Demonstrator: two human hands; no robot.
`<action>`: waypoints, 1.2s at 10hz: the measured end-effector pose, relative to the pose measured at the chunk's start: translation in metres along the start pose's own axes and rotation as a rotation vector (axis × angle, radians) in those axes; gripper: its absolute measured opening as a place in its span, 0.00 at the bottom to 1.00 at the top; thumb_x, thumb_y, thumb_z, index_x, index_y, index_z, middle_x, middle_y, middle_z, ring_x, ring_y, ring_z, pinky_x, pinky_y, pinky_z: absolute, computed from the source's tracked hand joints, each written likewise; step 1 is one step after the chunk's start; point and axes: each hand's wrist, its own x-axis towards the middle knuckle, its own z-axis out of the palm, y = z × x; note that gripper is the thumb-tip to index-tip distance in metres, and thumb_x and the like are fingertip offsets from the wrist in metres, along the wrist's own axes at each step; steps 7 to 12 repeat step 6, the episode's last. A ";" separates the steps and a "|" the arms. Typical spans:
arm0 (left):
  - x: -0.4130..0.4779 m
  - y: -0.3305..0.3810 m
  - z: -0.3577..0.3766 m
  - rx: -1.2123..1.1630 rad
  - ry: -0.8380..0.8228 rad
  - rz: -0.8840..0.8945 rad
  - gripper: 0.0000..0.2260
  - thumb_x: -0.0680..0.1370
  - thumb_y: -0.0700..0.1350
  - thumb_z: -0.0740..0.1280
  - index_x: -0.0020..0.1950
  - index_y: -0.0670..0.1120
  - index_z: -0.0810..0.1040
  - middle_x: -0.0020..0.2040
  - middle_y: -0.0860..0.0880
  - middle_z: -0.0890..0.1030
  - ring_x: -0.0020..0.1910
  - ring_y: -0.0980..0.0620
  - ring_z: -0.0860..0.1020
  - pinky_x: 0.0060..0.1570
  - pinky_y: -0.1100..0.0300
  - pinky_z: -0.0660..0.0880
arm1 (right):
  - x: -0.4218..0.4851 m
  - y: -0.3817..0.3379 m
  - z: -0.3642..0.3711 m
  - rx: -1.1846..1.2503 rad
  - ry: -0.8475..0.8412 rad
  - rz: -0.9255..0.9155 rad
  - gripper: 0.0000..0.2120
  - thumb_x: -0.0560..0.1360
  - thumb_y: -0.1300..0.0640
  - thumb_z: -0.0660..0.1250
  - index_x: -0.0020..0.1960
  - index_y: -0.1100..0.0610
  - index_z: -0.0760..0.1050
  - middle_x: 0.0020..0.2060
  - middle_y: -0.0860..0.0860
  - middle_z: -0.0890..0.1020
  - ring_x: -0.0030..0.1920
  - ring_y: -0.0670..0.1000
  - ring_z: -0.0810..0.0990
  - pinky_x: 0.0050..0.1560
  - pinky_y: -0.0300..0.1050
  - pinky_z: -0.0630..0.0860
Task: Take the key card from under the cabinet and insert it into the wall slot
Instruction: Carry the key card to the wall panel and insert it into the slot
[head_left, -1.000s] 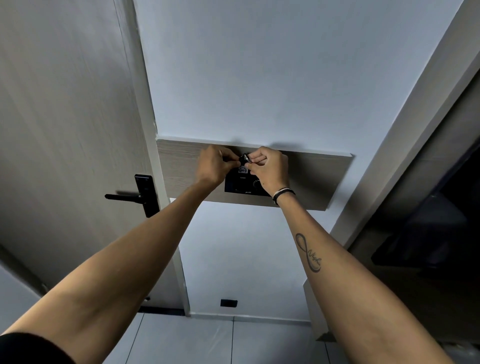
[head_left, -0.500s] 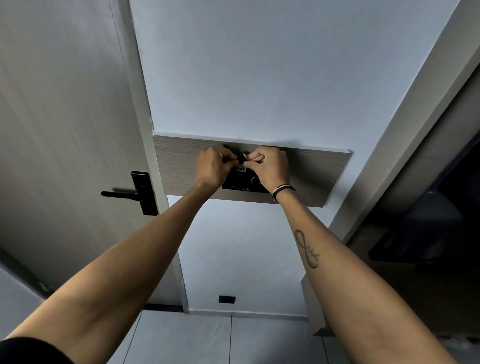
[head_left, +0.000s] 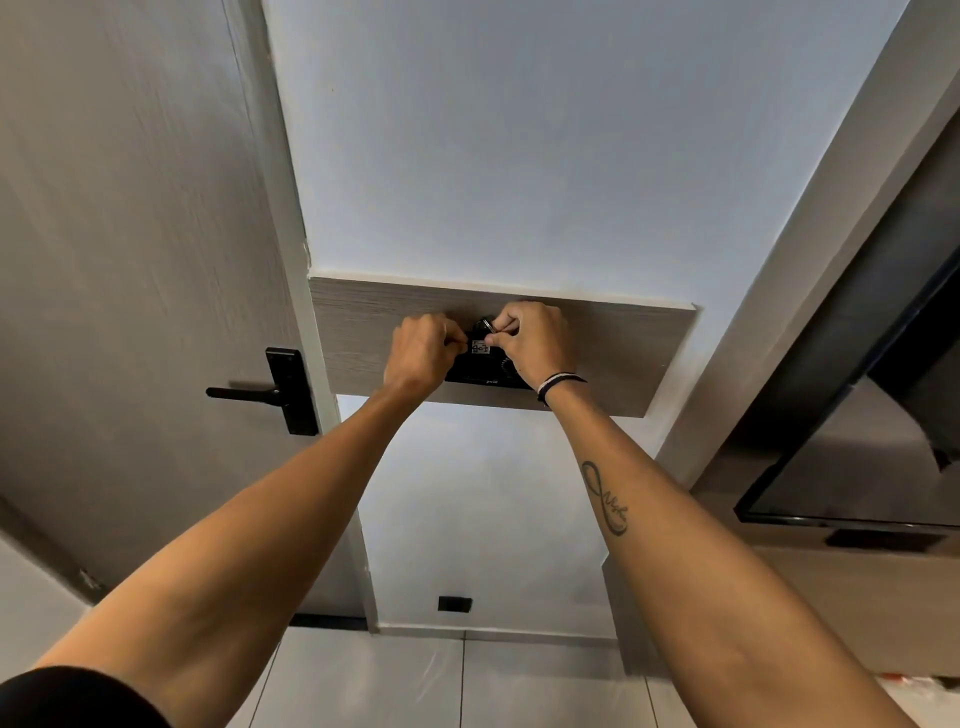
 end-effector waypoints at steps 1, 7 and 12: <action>-0.004 0.001 0.001 -0.025 0.005 -0.018 0.06 0.79 0.41 0.73 0.52 0.47 0.90 0.52 0.47 0.89 0.51 0.43 0.85 0.51 0.52 0.77 | -0.001 0.003 -0.001 -0.013 -0.009 -0.024 0.07 0.69 0.55 0.82 0.43 0.52 0.85 0.39 0.46 0.89 0.42 0.49 0.86 0.45 0.51 0.85; -0.007 0.007 -0.019 0.018 0.030 -0.009 0.08 0.81 0.43 0.70 0.58 0.45 0.88 0.54 0.44 0.88 0.53 0.39 0.84 0.53 0.48 0.80 | -0.021 0.006 -0.018 -0.221 -0.033 -0.145 0.10 0.78 0.53 0.73 0.58 0.56 0.84 0.54 0.55 0.83 0.55 0.58 0.82 0.53 0.55 0.82; -0.007 0.007 -0.019 0.018 0.030 -0.009 0.08 0.81 0.43 0.70 0.58 0.45 0.88 0.54 0.44 0.88 0.53 0.39 0.84 0.53 0.48 0.80 | -0.021 0.006 -0.018 -0.221 -0.033 -0.145 0.10 0.78 0.53 0.73 0.58 0.56 0.84 0.54 0.55 0.83 0.55 0.58 0.82 0.53 0.55 0.82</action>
